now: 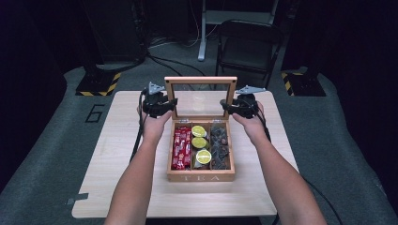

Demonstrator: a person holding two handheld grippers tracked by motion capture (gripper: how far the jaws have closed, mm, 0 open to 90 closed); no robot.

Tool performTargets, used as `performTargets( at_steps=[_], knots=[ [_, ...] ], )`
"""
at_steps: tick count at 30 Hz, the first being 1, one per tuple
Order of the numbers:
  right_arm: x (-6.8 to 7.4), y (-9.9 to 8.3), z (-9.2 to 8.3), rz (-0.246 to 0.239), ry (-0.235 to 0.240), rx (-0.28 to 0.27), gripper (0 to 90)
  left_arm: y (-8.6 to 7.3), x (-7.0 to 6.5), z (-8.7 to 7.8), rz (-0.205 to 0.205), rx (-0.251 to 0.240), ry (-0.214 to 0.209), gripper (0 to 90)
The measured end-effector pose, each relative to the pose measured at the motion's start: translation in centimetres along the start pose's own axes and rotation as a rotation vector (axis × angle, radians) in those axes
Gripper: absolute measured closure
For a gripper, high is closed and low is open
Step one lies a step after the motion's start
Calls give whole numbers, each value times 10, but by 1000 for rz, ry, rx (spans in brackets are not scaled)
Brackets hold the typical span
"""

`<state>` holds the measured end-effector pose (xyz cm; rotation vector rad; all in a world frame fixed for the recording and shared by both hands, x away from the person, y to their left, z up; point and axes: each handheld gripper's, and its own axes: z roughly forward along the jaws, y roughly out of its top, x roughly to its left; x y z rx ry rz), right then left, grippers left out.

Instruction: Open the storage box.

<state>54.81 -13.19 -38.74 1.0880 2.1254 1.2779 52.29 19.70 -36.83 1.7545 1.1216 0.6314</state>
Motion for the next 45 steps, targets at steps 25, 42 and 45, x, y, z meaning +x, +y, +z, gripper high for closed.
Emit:
performTargets(
  at_steps=[25, 42, 45],
  knots=[
    [-11, -6, 6, 23, 31, 4, 630, -30, 6, -1, -129, 72, -70, 533],
    [-16, 0, 15, 60, 11, 34, 643, -53, -12, -30, -68, 74, -110, 508],
    [-18, 2, 16, 64, 12, 44, 643, -61, -17, -33, -65, 86, -133, 503]
  ],
)
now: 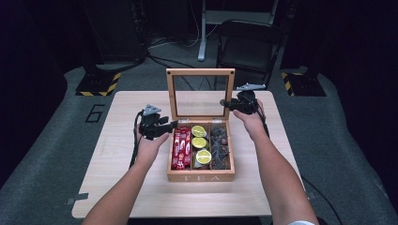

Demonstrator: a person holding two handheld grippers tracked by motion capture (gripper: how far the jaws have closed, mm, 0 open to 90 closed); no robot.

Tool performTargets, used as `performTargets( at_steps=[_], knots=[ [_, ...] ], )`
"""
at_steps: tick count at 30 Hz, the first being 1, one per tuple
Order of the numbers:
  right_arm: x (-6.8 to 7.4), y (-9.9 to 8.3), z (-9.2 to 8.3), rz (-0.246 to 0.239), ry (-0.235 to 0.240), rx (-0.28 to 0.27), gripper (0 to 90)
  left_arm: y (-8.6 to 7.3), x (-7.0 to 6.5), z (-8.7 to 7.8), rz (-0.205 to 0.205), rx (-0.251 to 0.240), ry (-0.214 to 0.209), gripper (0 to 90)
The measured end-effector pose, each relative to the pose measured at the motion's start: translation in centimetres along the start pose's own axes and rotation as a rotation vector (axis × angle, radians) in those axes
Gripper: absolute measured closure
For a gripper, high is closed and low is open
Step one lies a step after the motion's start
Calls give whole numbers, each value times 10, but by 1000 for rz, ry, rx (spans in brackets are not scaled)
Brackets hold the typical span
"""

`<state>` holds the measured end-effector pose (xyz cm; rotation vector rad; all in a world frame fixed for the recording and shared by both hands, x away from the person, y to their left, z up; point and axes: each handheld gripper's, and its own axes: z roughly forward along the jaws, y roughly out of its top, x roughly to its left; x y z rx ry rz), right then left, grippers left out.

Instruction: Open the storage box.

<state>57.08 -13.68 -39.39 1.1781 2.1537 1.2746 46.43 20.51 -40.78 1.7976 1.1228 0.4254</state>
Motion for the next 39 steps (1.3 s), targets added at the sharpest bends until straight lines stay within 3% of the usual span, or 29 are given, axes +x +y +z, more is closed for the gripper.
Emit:
performTargets(
  at_steps=[6, 10, 13, 14, 19, 27, 31, 33, 39],
  knots=[
    [-2, -1, 5, 39, -2, -10, 644, -15, -10, 1, 8, 36, -24, 505],
    [-5, 1, 8, 54, 4, -10, 644, -23, -18, 1, -21, 35, -51, 495],
    [-7, 4, 9, 60, 12, 10, 643, -28, -23, 1, -5, 42, -38, 485],
    [-7, 4, 9, 59, 13, 15, 643, -30, -24, 1, 20, 50, -31, 484],
    [-9, 4, 12, 76, 8, 14, 642, -41, -33, 4, 38, 82, -17, 482],
    [-9, 4, 12, 87, 14, 12, 641, -53, -43, 14, -2, 107, 5, 474],
    [-9, 4, 12, 84, 16, 11, 641, -56, -48, 18, 45, 135, 26, 475],
    [-10, 4, 12, 84, 19, 11, 642, -58, -51, 20, 41, 134, 33, 476],
    [-11, 4, 12, 83, 28, 7, 642, -62, -56, 21, 85, 138, 69, 483]
  ],
)
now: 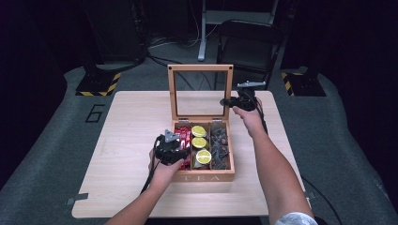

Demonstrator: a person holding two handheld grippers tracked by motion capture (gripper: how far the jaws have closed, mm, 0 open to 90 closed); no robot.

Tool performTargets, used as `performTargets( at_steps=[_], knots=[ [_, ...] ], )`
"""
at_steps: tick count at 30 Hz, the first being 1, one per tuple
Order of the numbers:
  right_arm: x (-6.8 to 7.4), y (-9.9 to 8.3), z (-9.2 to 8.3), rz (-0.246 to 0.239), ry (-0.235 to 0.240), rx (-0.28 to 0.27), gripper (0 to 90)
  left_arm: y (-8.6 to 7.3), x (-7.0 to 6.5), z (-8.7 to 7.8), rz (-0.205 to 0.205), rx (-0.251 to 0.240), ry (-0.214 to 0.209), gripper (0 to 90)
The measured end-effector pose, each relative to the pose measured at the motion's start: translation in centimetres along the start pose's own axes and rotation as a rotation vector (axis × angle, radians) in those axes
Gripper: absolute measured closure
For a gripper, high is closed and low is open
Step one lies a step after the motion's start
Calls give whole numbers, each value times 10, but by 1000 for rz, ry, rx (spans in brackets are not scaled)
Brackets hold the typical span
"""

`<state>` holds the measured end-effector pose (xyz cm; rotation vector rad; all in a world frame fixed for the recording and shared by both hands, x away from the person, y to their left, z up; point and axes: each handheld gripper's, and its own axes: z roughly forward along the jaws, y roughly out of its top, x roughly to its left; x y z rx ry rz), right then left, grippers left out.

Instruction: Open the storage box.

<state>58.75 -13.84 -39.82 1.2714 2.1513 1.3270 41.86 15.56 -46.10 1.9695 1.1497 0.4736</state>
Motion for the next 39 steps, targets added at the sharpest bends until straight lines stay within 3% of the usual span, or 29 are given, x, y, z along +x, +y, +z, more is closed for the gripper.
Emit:
performTargets(
  at_steps=[11, 27, 39],
  knots=[
    [-1, 0, 1, 12, 6, 3, 627, -2, -3, 1, 26, 11, 36, 564],
    [-2, 0, 6, 17, -1, -3, 610, -2, -2, -1, 46, 20, 31, 726],
    [2, -1, 10, -1, -4, -3, 536, -1, -2, -4, 13, -1, 35, 828]
  ],
)
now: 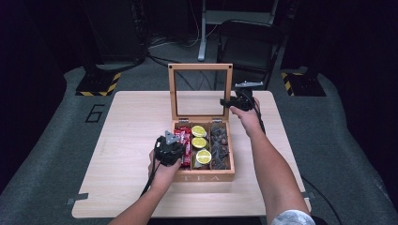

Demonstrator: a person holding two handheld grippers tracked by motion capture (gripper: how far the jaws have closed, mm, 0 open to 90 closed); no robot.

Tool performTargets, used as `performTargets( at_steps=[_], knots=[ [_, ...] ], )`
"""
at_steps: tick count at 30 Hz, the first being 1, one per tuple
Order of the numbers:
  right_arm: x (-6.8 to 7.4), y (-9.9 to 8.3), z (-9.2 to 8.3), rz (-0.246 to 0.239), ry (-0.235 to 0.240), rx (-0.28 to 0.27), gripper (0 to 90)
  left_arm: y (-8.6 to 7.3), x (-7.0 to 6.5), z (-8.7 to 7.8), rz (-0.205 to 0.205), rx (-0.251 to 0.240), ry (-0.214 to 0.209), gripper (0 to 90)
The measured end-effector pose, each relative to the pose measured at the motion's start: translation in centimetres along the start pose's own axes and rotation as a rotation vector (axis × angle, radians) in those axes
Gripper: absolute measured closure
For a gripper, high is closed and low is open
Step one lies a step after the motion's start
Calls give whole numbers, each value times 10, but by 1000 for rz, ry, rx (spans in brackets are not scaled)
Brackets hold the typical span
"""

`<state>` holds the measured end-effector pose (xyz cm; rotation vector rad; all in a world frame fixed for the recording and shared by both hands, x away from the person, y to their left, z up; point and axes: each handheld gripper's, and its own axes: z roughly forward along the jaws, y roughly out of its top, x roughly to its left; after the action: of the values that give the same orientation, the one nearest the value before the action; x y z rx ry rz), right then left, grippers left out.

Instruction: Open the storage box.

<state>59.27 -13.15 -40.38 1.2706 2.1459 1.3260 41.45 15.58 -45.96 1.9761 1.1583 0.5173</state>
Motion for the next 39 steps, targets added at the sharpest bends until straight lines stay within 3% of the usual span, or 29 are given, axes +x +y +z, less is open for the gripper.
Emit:
performTargets(
  at_steps=[7, 21, 27, 39],
  knots=[
    [0, 0, 1, -16, -3, 2, 523, 1, -1, 0, -8, -13, 11, 841],
    [1, -1, 2, 1, 4, 1, 500, 2, 0, -1, -17, -18, 12, 842],
    [3, -1, 5, 8, 5, 3, 445, 4, 2, -4, -14, -17, 11, 842],
    [4, -1, 4, 3, 7, 5, 441, 8, 3, -6, -54, -40, 8, 843]
  ],
)
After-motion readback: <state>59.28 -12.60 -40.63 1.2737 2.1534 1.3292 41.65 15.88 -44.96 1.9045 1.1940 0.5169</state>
